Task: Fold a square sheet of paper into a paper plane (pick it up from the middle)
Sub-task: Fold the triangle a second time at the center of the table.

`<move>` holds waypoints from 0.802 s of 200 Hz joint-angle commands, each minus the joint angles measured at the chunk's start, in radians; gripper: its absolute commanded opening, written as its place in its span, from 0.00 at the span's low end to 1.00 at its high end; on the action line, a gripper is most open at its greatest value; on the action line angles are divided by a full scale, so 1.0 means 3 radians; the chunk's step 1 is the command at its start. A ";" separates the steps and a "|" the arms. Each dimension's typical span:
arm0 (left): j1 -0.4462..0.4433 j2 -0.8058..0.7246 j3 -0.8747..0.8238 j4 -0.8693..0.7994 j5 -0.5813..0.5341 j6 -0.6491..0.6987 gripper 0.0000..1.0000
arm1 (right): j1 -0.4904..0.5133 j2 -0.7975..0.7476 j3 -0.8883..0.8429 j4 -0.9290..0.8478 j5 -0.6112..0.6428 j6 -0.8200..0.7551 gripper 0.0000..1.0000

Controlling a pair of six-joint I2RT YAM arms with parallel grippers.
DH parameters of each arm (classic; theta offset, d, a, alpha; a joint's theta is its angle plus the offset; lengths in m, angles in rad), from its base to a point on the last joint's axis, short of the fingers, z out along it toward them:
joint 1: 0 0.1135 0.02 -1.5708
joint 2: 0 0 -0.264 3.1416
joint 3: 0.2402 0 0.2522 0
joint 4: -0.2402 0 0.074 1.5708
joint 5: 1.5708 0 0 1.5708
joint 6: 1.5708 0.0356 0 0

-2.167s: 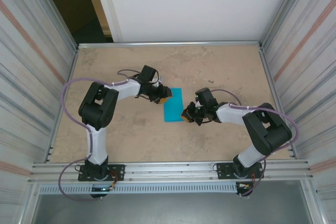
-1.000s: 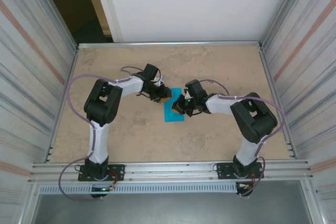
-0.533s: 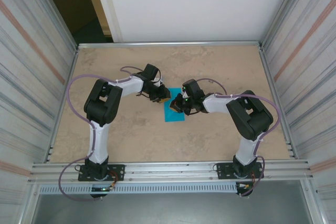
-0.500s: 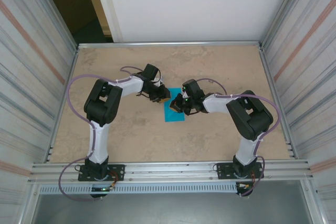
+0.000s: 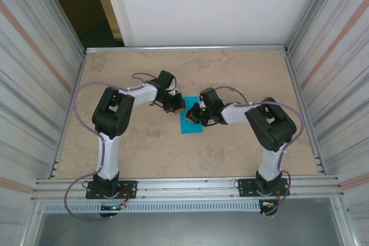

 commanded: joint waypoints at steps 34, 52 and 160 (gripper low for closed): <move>0.0008 -0.0010 -0.0093 -0.0229 -0.0184 0.0016 0.12 | 0.0042 0.0098 0.0081 0.0135 -0.0069 0.0044 0.00; 0.0008 -0.0020 -0.0099 -0.0224 -0.0186 0.0017 0.11 | 0.0041 0.0128 0.0090 0.0157 -0.0088 0.0045 0.00; 0.0008 -0.0014 -0.0122 -0.0224 -0.0182 0.0002 0.08 | 0.0033 0.0175 0.0042 0.0310 -0.0063 0.0096 0.00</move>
